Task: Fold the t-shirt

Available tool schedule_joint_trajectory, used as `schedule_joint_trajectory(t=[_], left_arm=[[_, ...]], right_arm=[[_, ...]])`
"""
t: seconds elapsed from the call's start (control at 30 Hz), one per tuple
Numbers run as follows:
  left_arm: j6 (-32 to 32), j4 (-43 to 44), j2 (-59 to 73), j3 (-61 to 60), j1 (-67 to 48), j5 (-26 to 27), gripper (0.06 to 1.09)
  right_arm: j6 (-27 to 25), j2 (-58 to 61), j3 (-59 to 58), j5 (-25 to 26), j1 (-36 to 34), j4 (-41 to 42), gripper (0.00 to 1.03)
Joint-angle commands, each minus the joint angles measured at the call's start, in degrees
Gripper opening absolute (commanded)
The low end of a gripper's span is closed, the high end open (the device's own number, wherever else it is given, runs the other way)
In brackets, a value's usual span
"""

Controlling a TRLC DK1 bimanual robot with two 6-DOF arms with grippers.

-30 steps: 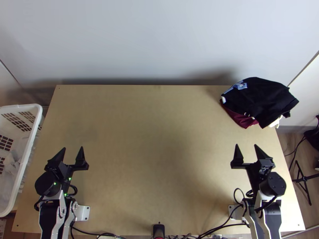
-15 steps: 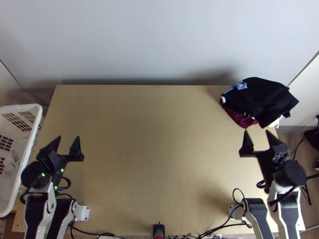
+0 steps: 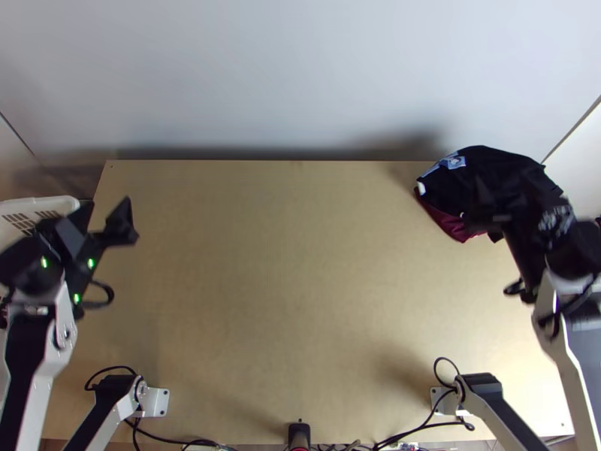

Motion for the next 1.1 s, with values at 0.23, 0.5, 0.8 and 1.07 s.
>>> schedule_joint_trajectory(t=[0.23,0.5,0.8,1.07], left_arm=[[-2.0,1.8,26.1,24.0,0.5,-1.0,1.03],[-0.4,4.1,36.8,33.9,-0.4,-2.2,1.03],[2.4,4.4,38.6,34.9,3.2,-2.4,1.03],[4.6,4.8,38.1,26.8,21.6,-1.8,1.03]], right_arm=[[-0.7,27.5,19.3,1.5,3.2,3.9,0.98],[0.1,36.7,21.7,2.4,4.0,7.9,0.98],[0.4,37.2,22.7,3.0,5.1,7.8,0.98],[-0.2,34.8,19.1,3.9,7.9,7.3,0.98]])
